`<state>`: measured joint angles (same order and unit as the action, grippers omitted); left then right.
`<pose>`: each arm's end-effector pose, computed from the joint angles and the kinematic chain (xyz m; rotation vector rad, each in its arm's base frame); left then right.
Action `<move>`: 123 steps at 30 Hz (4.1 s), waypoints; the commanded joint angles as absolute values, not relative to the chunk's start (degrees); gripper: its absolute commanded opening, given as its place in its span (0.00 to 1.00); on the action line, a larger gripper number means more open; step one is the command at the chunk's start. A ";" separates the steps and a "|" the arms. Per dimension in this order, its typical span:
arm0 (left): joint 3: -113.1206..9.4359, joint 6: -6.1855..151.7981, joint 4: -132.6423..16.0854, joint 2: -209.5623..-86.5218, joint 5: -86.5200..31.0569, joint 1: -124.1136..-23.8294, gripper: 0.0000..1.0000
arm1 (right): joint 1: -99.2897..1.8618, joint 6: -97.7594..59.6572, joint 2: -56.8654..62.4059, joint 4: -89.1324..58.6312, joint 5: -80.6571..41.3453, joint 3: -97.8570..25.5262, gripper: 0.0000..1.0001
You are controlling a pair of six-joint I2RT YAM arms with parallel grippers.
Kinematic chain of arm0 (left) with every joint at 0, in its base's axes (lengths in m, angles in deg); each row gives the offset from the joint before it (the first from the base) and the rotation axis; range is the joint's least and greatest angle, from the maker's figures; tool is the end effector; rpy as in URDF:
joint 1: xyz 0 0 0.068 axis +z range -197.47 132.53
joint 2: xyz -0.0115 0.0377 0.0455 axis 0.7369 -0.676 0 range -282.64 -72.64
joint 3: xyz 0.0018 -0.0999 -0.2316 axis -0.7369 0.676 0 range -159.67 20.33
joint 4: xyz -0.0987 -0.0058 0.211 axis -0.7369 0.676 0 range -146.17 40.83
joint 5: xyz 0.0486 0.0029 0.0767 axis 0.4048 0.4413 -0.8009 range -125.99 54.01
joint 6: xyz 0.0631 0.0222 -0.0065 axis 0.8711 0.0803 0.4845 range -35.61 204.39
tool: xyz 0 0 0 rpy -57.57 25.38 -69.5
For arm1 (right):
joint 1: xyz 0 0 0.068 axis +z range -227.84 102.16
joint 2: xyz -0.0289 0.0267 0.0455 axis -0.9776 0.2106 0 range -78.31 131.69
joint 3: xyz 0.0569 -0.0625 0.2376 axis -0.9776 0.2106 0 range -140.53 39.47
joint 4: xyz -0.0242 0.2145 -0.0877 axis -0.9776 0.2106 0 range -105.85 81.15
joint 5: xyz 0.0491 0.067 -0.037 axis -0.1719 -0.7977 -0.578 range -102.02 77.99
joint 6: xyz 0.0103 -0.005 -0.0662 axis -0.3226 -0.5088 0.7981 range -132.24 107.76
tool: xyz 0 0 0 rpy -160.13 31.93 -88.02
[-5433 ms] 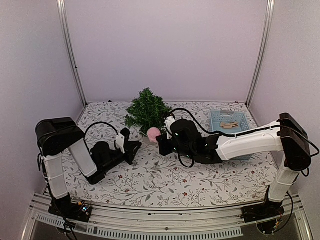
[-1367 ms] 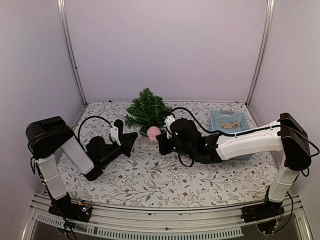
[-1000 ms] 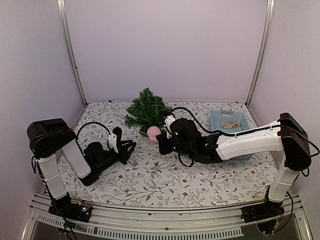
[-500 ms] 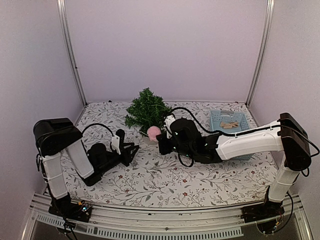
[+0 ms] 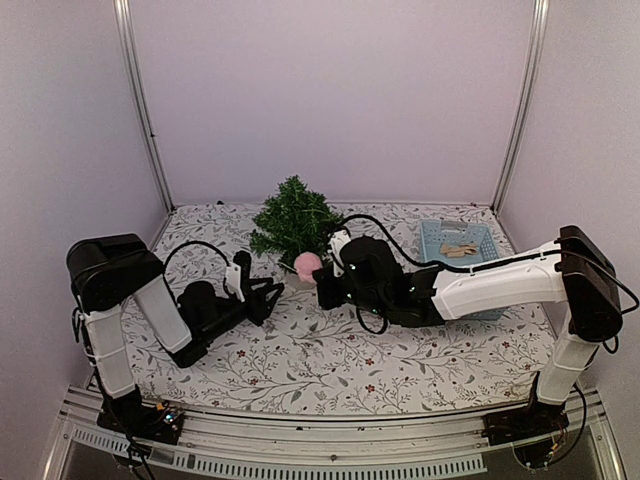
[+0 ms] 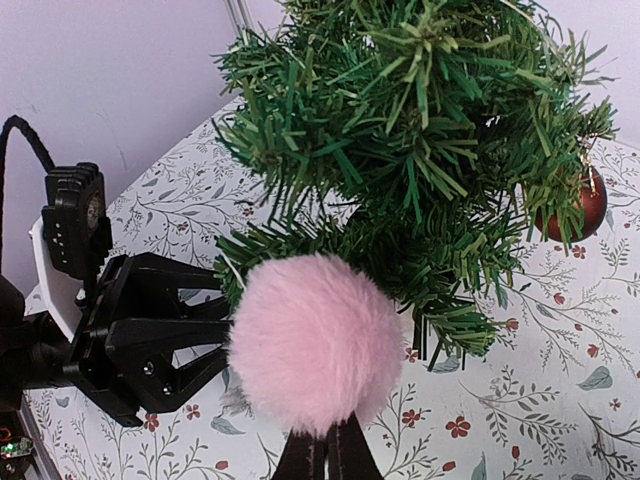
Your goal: Decorate the small christmas tree
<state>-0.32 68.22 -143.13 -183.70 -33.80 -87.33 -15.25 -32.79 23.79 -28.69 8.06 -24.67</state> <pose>0.2236 -0.1893 0.1174 0.3766 1.6466 -0.7751 0.1956 0.3373 0.2134 -0.5115 1.9633 0.5835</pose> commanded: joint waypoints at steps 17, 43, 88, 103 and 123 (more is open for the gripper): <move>-2.43 66.01 -157.17 -183.00 -34.91 -87.56 0.29 | -15.18 -32.77 24.87 -27.66 9.32 -25.80 0.00; -0.58 65.91 -150.74 -181.10 -35.20 -87.49 0.00 | -15.23 -33.20 24.70 -27.67 11.12 -25.86 0.00; -17.33 66.82 -98.05 -168.33 -35.82 -95.20 0.00 | -15.15 -34.46 26.22 -29.56 15.79 -25.00 0.00; -24.87 67.80 -78.36 -160.79 -34.98 -94.03 0.00 | -15.18 -35.00 25.86 -29.43 16.76 -24.52 0.00; -27.36 65.99 -70.93 -158.77 -29.64 -88.15 0.00 | -15.11 -35.10 25.92 -29.29 17.10 -24.50 0.00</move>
